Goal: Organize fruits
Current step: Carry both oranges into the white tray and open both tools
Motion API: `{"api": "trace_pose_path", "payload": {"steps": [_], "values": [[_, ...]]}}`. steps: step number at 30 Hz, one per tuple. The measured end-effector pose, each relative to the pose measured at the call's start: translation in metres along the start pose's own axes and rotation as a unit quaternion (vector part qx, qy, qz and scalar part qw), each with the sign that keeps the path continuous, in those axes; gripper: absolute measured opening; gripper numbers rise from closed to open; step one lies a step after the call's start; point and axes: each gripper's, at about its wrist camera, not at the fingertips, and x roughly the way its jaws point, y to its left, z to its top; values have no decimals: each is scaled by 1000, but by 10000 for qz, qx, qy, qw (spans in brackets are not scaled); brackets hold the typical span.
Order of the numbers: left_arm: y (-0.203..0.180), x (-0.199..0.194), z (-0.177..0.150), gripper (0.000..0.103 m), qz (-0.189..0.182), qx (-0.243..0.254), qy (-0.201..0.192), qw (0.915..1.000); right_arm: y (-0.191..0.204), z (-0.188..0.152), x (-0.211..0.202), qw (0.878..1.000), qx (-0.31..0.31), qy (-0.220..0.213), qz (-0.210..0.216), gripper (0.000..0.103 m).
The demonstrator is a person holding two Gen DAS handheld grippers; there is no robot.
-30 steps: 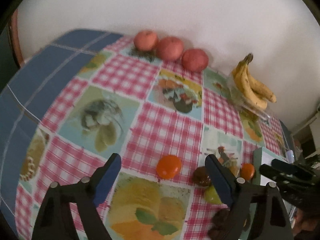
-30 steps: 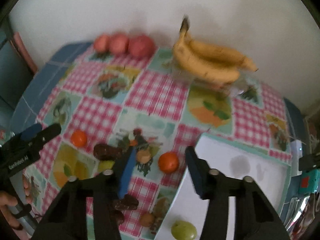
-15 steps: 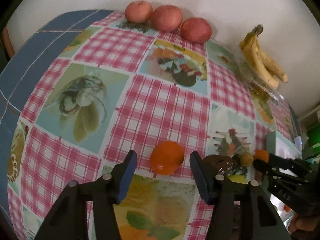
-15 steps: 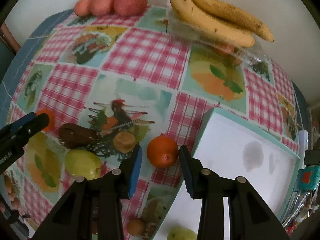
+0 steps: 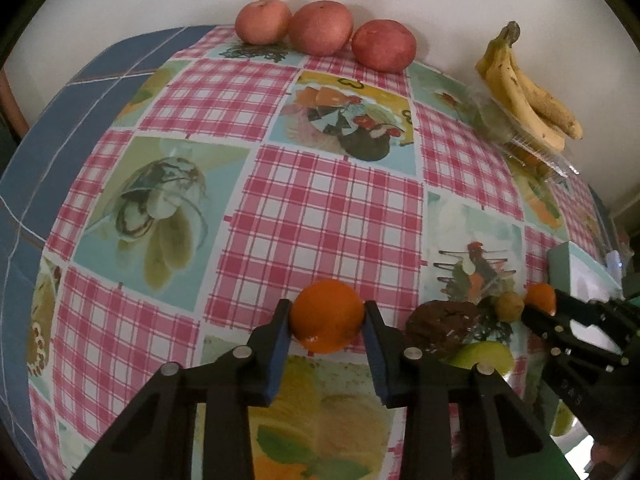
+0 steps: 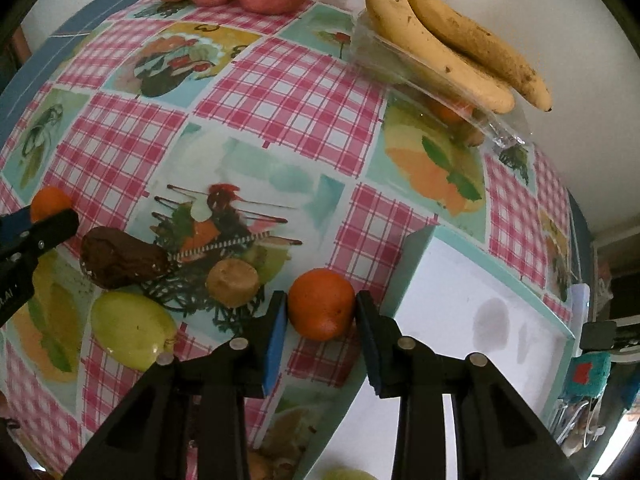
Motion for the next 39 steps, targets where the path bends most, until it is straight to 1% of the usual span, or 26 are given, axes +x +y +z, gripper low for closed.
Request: {"api": "trace_pose_path", "payload": {"steps": [2, 4, 7, 9, 11, 16, 19, 23, 24, 28, 30, 31, 32, 35, 36, 39], "values": [[-1, -5, 1, 37, 19, 17, -55, 10000, -3, -3, -3, 9999, 106, -47, 116, 35], [-1, -15, 3, 37, 6, 29, -160, 9999, -4, -8, -10, 9990, 289, -206, 287, 35], [-2, -36, 5, 37, -54, 40, -382, 9992, -4, -23, -35, 9962, 605, -554, 303, 35], [-4, -51, 6, 37, -44, 85, -547, 9985, -7, -36, -53, 9914, 894, -814, 503, 35], [-8, -63, 5, 37, 8, 149, -695, 9975, -11, -44, -64, 9878, 1080, -954, 587, 35], [-21, -84, 4, 37, 27, 296, -889, 9956, -27, -67, -86, 9804, 1452, -1216, 541, 35], [-35, -90, 1, 37, 60, 464, -950, 9944, -48, -75, -91, 9765, 1652, -1318, 424, 35], [-56, -91, -5, 37, -84, 613, -921, 9938, -91, -91, -93, 9681, 2043, -1380, 453, 35], [-63, -90, -7, 37, -100, 675, -914, 9935, -106, -100, -92, 9655, 2197, -1342, 380, 35], [-99, -90, -16, 37, -162, 1061, -894, 9902, -148, -126, -82, 9570, 2659, -1152, 147, 35], [-123, -88, -24, 37, -370, 1312, -826, 9872, -172, -142, -77, 9497, 2944, -1059, 106, 35], [-130, -87, -26, 37, -419, 1388, -809, 9861, -180, -147, -74, 9474, 3028, -1033, 91, 35], [-146, -85, -32, 37, -475, 1579, -775, 9833, -189, -152, -72, 9452, 3107, -1001, 55, 35], [-182, -79, -49, 37, -452, 2071, -753, 9744, -209, -167, -68, 9408, 3259, -926, -109, 35], [-196, -75, -57, 37, -462, 2293, -735, 9695, -215, -171, -67, 9389, 3317, -913, -132, 35], [-224, -63, -70, 37, -554, 2614, -637, 9615, -231, -182, -60, 9341, 3458, -881, -83, 35]]}}
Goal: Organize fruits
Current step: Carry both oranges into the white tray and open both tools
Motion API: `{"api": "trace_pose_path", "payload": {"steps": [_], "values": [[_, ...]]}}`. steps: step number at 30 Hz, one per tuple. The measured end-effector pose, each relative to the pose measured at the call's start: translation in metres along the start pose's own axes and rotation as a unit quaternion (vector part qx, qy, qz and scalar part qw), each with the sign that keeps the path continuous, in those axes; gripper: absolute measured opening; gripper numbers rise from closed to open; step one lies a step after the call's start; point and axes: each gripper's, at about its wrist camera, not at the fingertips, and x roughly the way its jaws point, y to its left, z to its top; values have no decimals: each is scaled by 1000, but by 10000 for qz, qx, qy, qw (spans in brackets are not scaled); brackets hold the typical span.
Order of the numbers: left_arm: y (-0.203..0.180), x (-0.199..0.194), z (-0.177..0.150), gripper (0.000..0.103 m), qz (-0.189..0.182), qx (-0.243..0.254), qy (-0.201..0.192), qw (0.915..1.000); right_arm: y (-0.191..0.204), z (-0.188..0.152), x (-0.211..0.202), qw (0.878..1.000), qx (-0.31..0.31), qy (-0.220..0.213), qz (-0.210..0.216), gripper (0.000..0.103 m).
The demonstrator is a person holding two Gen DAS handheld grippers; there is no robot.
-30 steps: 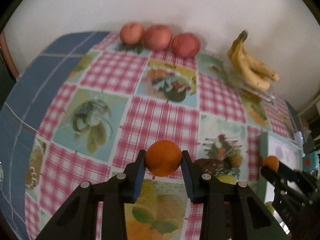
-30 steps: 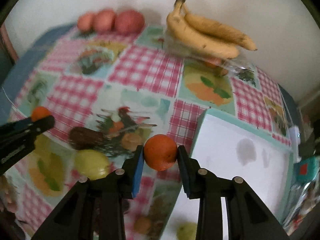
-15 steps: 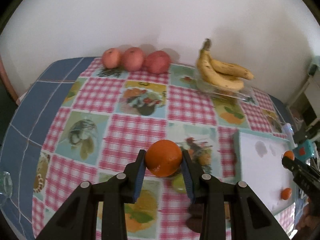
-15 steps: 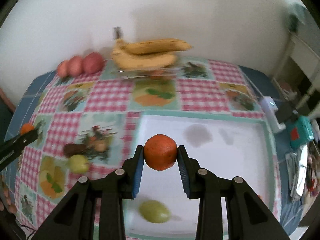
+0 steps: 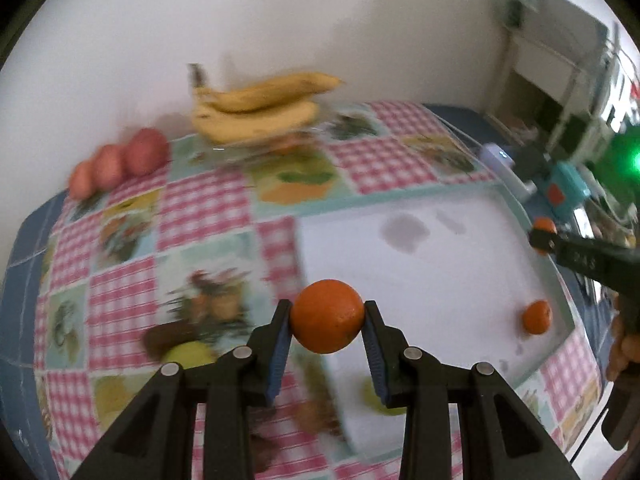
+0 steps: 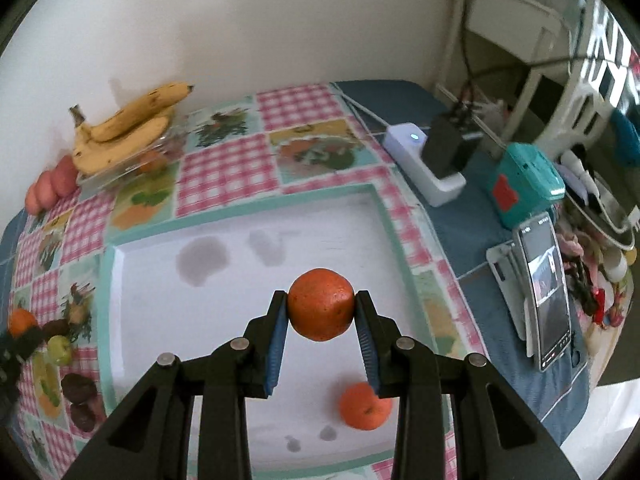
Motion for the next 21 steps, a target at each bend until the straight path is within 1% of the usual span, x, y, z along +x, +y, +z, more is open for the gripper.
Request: {"api": "trace_pose_path", "payload": {"steps": [6, 9, 12, 17, 20, 21], "values": [[-37, 29, -7, 37, 51, 529, 51, 9986, -12, -2, 9, 9998, -52, 65, -155, 35], [-43, 42, -11, 37, 127, 625, 182, 9978, -15, -3, 22, 9997, -52, 183, -141, 35], [-45, 55, -16, 37, 168, 631, 337, 9973, -17, -6, 36, 9993, -48, 323, -165, 35], [-44, 70, -22, 37, 181, 569, 550, 9967, -20, -12, 53, 9986, 17, 518, -71, 35], [-43, 72, -23, 37, 182, 552, 547, 9968, -19, -15, 60, 9982, -2, 602, -82, 35], [-43, 73, -23, 37, 187, 558, 552, 9967, -18, -15, 61, 9983, -27, 571, -105, 35]]}}
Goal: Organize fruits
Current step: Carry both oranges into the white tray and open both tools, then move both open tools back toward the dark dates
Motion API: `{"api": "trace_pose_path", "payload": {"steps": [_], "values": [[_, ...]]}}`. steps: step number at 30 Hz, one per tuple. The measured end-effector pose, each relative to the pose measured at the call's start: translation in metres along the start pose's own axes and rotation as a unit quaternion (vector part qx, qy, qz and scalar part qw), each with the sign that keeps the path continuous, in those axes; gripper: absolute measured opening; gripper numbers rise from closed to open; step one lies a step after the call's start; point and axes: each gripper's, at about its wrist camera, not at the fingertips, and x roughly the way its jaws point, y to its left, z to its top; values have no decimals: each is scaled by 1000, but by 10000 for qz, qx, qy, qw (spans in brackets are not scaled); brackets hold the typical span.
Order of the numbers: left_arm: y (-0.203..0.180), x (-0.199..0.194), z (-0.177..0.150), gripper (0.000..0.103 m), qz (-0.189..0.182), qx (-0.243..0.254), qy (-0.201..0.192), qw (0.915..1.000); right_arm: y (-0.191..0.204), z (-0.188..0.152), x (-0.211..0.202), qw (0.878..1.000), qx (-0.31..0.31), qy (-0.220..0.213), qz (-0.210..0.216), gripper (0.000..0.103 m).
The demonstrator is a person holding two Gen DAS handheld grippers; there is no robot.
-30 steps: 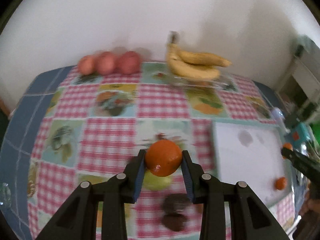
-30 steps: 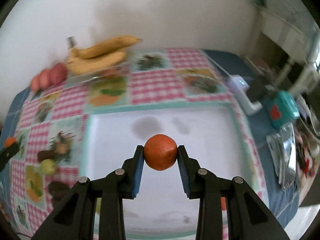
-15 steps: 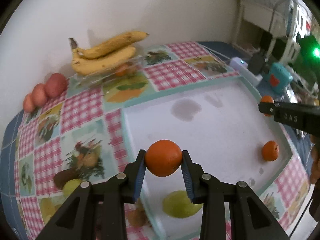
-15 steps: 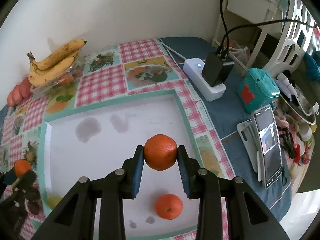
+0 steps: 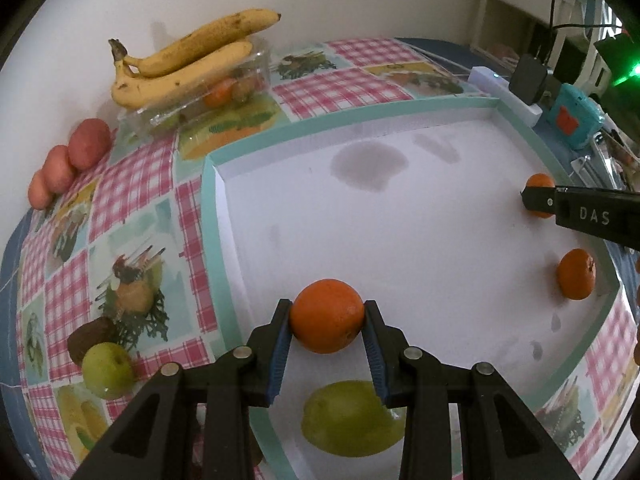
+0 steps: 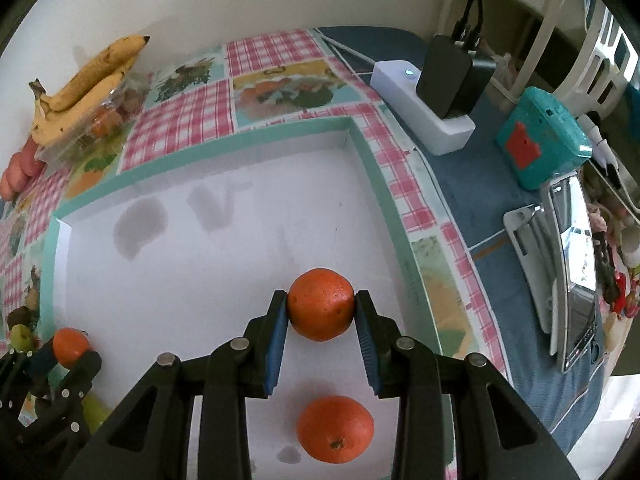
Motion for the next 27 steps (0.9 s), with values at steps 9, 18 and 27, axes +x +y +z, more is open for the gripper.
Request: {"api": "trace_pose_path", "payload": {"steps": [9, 18, 27], "values": [[2, 2, 1, 41, -38, -39, 38, 10000, 3, 0, 2, 9998, -112, -25, -132, 36], [-3, -13, 5, 78, -3, 66, -86, 9999, 8, 1, 3, 9994, -280, 4, -200, 61], [4, -46, 8, 103, 240, 166, -472, 9985, 9, 13, -35, 9980, -287, -475, -313, 86]]}}
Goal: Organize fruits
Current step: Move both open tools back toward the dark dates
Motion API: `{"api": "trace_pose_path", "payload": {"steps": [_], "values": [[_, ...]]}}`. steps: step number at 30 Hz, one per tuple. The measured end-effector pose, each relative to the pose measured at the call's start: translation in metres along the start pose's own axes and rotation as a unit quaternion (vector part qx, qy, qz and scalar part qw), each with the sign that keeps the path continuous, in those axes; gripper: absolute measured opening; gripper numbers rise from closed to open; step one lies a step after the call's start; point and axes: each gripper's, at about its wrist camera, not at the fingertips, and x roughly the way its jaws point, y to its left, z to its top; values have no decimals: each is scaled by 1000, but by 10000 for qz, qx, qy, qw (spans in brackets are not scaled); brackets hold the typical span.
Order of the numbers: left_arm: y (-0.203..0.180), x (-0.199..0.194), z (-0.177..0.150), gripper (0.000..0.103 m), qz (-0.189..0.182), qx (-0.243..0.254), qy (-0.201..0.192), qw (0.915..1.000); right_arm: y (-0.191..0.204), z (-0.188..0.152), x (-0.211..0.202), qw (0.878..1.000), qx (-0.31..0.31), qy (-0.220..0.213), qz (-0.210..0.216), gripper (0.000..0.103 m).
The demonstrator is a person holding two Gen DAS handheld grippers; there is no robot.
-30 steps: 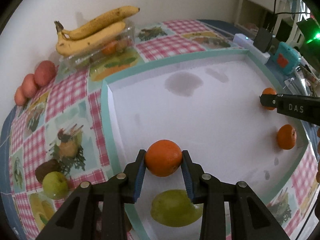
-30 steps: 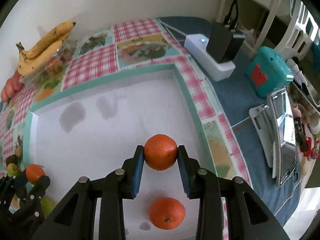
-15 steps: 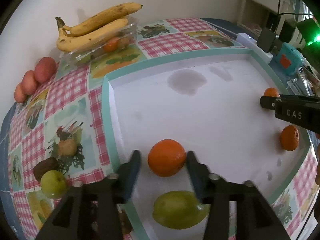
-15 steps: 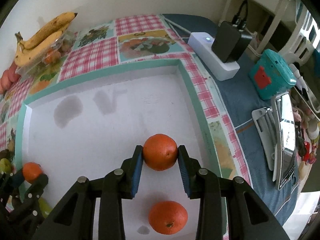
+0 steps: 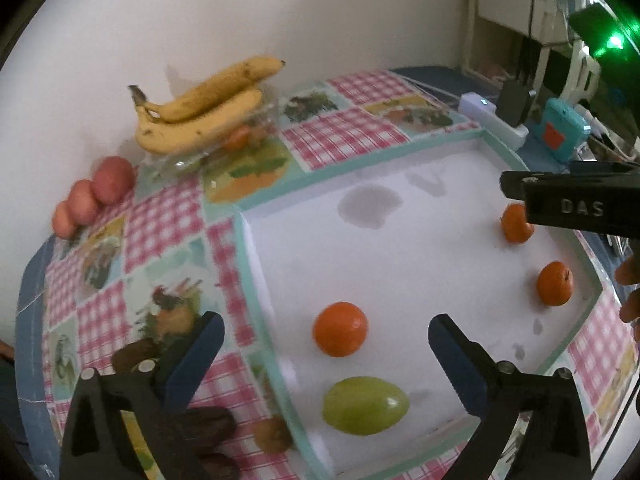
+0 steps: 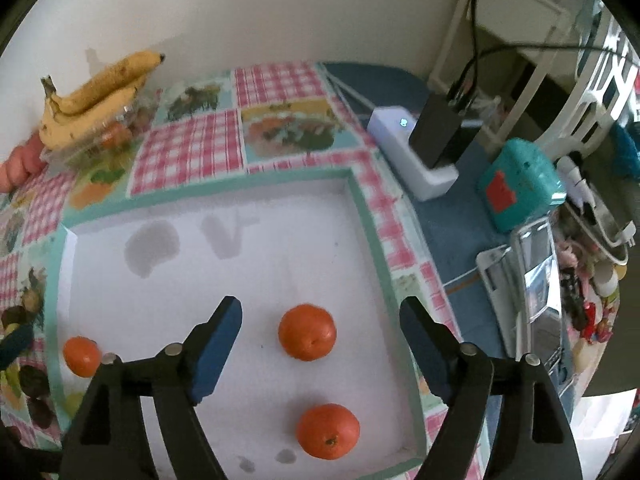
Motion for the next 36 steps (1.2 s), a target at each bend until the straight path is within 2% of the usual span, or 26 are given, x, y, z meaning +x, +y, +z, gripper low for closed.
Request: {"api": "trace_pose_path", "payload": {"steps": [2, 7, 10, 13, 16, 18, 22, 25, 27, 31, 36], "values": [[14, -7, 1, 103, 66, -206, -57, 9998, 1, 2, -9, 9999, -1, -127, 6, 93], [60, -16, -1, 103, 169, -900, -33, 9958, 7, 6, -31, 9990, -90, -440, -85, 93], [100, -25, -9, 103, 272, -1455, -41, 9890, 11, 6, -42, 9984, -7, -566, 18, 94], [143, -37, -22, 103, 472, -1931, -88, 9800, 18, 5, -49, 9978, 29, -612, 255, 94], [184, -50, -38, 103, 917, -2281, -142, 9692, 30, 4, -53, 9976, -71, -620, 307, 94], [213, -59, -51, 103, 1296, -2521, -140, 9589, 45, 3, -55, 9970, -307, -621, 340, 94], [254, -73, -75, 103, 1680, -2900, -97, 9421, 74, 1, -58, 9946, -753, -611, 367, 94], [279, -87, -94, 103, 1674, -3347, -198, 9271, 96, -1, -62, 9922, -941, -627, 520, 94], [288, -92, -101, 103, 1631, -3534, -296, 9207, 115, -4, -66, 9893, -1109, -616, 723, 94], [298, -100, -108, 103, 1590, -3663, -464, 9156, 150, -11, -73, 9828, -1450, -619, 957, 94], [303, -100, -109, 103, 1126, -3841, -643, 9141, 194, -21, -83, 9724, -1709, -552, 1487, 93]]}}
